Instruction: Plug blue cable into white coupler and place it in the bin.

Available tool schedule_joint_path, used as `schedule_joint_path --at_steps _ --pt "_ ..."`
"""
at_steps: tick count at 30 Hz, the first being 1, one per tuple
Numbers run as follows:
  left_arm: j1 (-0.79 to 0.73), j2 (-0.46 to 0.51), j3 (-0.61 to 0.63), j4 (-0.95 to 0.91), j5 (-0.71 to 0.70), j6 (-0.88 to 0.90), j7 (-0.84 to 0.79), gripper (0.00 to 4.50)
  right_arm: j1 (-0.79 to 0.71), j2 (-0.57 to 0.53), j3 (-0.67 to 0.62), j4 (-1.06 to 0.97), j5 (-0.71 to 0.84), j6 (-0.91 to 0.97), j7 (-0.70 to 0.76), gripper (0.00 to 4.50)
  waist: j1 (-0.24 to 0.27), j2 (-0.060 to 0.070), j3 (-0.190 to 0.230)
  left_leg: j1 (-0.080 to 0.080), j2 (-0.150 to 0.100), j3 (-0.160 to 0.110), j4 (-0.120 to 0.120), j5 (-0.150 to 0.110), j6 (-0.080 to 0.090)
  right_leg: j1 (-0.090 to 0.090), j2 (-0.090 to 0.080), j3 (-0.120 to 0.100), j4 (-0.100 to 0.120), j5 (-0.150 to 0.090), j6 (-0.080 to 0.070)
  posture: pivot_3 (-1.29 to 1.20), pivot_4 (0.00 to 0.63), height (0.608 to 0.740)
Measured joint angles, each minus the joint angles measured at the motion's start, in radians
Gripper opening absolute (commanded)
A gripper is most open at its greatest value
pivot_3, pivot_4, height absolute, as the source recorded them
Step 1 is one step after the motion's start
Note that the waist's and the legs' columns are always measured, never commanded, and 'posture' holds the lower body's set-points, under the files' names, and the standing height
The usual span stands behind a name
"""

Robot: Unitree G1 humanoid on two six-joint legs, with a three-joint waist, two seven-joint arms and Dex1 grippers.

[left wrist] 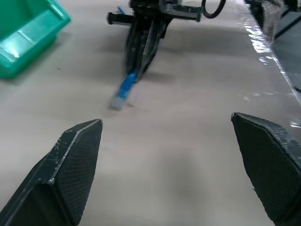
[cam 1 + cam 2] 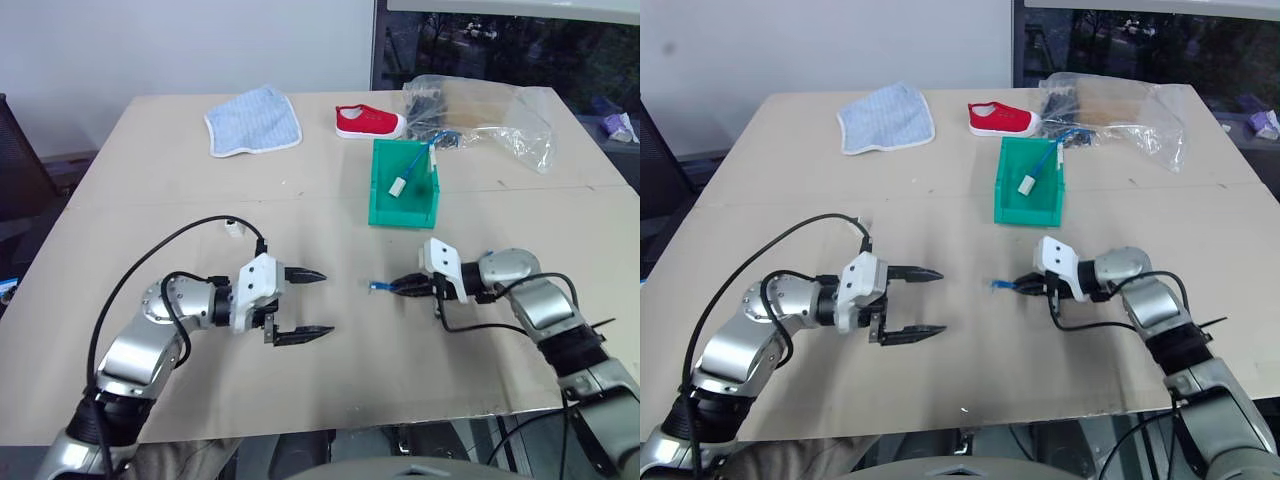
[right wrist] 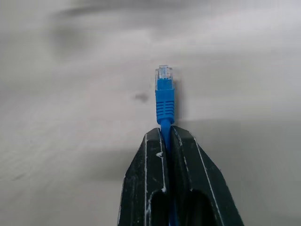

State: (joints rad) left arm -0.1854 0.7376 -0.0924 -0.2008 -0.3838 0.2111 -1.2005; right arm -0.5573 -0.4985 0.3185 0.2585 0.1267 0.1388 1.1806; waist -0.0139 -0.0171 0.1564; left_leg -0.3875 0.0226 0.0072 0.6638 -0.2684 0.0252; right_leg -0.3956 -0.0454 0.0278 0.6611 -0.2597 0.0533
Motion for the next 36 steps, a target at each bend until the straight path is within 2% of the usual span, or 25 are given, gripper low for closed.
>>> schedule_joint_path --at_steps 5,7,9,10,11,13,15,16,20,26,31,32,36 --pt "-0.067 -0.025 -0.038 0.086 0.033 -0.036 -0.021 4.5 -0.073 0.046 0.002 0.117 -0.028 -0.05 0.002 0.03 0.0 0.0 0.0 -0.006 0.0 -0.001 0.005 0.0 0.0 -0.002 -0.001 -0.001 -0.001 0.0 0.0 0.0 0.15 0.74" --pt "-0.097 -0.041 -0.048 0.127 0.047 -0.051 -0.026 4.5 -0.089 0.046 0.014 0.144 -0.038 -0.068 0.019 0.55 0.001 0.0 0.0 -0.008 0.0 -0.001 0.005 0.0 0.0 -0.004 -0.001 -0.001 -0.002 0.0 0.0 0.0 0.15 0.74" --pt "-0.128 -0.059 -0.065 0.162 0.058 -0.059 -0.028 4.5 -0.092 0.039 0.013 0.146 -0.038 -0.075 0.033 1.24 0.002 0.0 0.0 -0.009 0.0 -0.001 0.005 0.0 0.0 -0.004 -0.002 -0.001 -0.002 0.0 0.0 0.0 0.15 0.74" --pt "-0.151 -0.074 -0.077 0.187 0.07 -0.063 -0.026 4.5 -0.085 0.033 0.007 0.14 -0.031 -0.075 0.034 1.98 0.004 0.0 0.0 -0.009 -0.001 -0.002 0.005 0.0 0.0 -0.004 -0.002 -0.002 -0.002 0.0 0.0 0.0 0.15 0.74" --pt "-0.156 -0.079 -0.079 0.195 0.073 -0.064 -0.025 4.5 -0.083 0.032 0.004 0.139 -0.029 -0.075 0.034 2.15 0.003 0.0 0.0 -0.01 -0.001 -0.002 0.005 0.0 0.0 -0.004 -0.002 -0.002 -0.002 0.0 0.0 0.0 0.15 0.74" --pt "-0.198 -0.102 -0.101 0.245 0.098 -0.067 -0.02 4.5 -0.04 0.009 -0.035 0.095 -0.006 -0.07 0.024 3.39 0.006 0.0 0.0 -0.01 -0.001 -0.003 0.005 0.0 0.0 -0.004 -0.002 -0.003 -0.001 0.0 0.0 0.0 0.15 0.74" --pt "-0.241 -0.129 -0.117 0.297 0.119 -0.068 -0.019 4.5 0.032 -0.016 -0.1 0.008 0.033 -0.042 -0.004 4.21 0.011 0.0 0.0 -0.011 -0.001 -0.006 0.006 0.0 0.0 -0.004 -0.002 -0.006 -0.001 0.0 0.001 0.0 0.15 0.74" --pt "-0.252 -0.137 -0.119 0.31 0.124 -0.068 -0.02 4.5 0.053 -0.024 -0.116 -0.02 0.045 -0.029 -0.012 4.21 0.012 0.0 0.0 -0.011 -0.001 -0.006 0.006 0.0 0.0 -0.004 -0.002 -0.006 -0.001 0.0 0.001 0.0 0.15 0.74" --pt "-0.382 -0.212 -0.167 0.478 0.181 -0.115 -0.042 4.5 0.292 -0.076 -0.252 -0.328 0.178 0.124 -0.084 4.21 0.023 0.0 0.0 -0.012 -0.002 -0.009 0.006 0.0 0.0 -0.003 -0.001 -0.008 0.0 0.0 0.001 0.0 0.15 0.74" --pt "-0.505 -0.288 -0.23 0.727 0.266 -0.236 -0.083 4.5 0.529 -0.086 -0.363 -0.612 0.306 0.25 -0.192 4.21 0.019 0.0 0.0 -0.011 -0.002 -0.01 0.006 0.0 0.0 -0.003 0.0 -0.009 0.0 0.0 0.001 0.0 0.15 0.74" --pt "-0.584 -0.313 -0.253 0.867 0.313 -0.329 -0.137 4.5 0.629 -0.061 -0.406 -0.679 0.349 0.23 -0.24 4.21 0.017 0.0 0.0 -0.011 -0.004 -0.011 0.007 0.0 0.0 0.0 0.0 -0.009 0.0 0.0 0.001 0.0 0.15 0.74" --pt "-0.598 -0.315 -0.254 0.888 0.32 -0.341 -0.149 3.98 0.641 -0.061 -0.408 -0.682 0.349 0.227 -0.249 4.26 0.017 0.0 0.0 -0.011 -0.004 -0.011 0.007 0.0 0.0 0.0 0.0 -0.009 0.0 0.0 0.001 0.0 0.15 0.74" --pt "-0.652 -0.333 -0.25 0.981 0.344 -0.392 -0.166 2.42 0.681 -0.058 -0.411 -0.69 0.349 0.224 -0.279 4.26 0.014 0.0 0.0 -0.011 -0.004 -0.011 0.008 0.0 0.0 0.0 0.0 -0.008 0.0 0.0 0.001 0.0 0.15 0.74"
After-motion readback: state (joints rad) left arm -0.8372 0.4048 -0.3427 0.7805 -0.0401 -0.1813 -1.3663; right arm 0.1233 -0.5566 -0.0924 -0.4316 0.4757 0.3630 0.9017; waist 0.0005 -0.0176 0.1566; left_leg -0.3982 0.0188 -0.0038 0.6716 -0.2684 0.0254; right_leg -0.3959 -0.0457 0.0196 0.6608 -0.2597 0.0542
